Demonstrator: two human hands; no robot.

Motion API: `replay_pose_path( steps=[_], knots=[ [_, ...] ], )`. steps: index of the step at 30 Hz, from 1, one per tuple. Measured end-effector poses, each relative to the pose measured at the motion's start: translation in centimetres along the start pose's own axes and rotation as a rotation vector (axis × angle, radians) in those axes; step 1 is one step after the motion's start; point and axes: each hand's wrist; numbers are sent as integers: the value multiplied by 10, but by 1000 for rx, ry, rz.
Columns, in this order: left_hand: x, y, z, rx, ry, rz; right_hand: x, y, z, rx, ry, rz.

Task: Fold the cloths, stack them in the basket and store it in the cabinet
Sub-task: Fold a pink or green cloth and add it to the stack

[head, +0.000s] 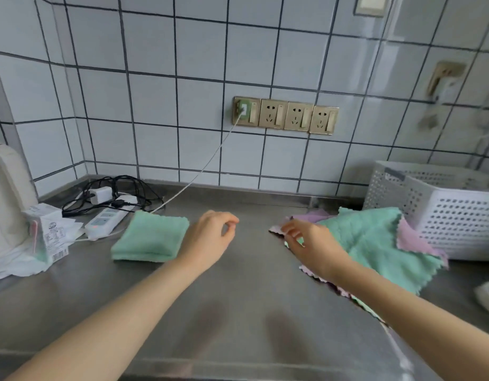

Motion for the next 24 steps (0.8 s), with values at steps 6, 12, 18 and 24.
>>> replay_pose_path(
  steps=[6, 12, 18, 24],
  knots=[
    [76, 66, -14, -114, 47, -103, 76, -60, -53, 74, 79, -230],
    [124, 142, -34, -399, 119, -139, 142, -96, -91, 21, 273, -484],
    [146, 189, -60, -677, 225, 43, 180, -111, -100, -76, 507, -579],
    [154, 193, -58, -705, 265, 77, 182, -108, -85, 195, 385, -424]
  ],
)
Point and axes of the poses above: each hand's wrist, its own z-axis towards the middle knuckle, its own y-axis out of the palm, x = y × z, and after that the axes turned 15 degrees about -y, right-handed
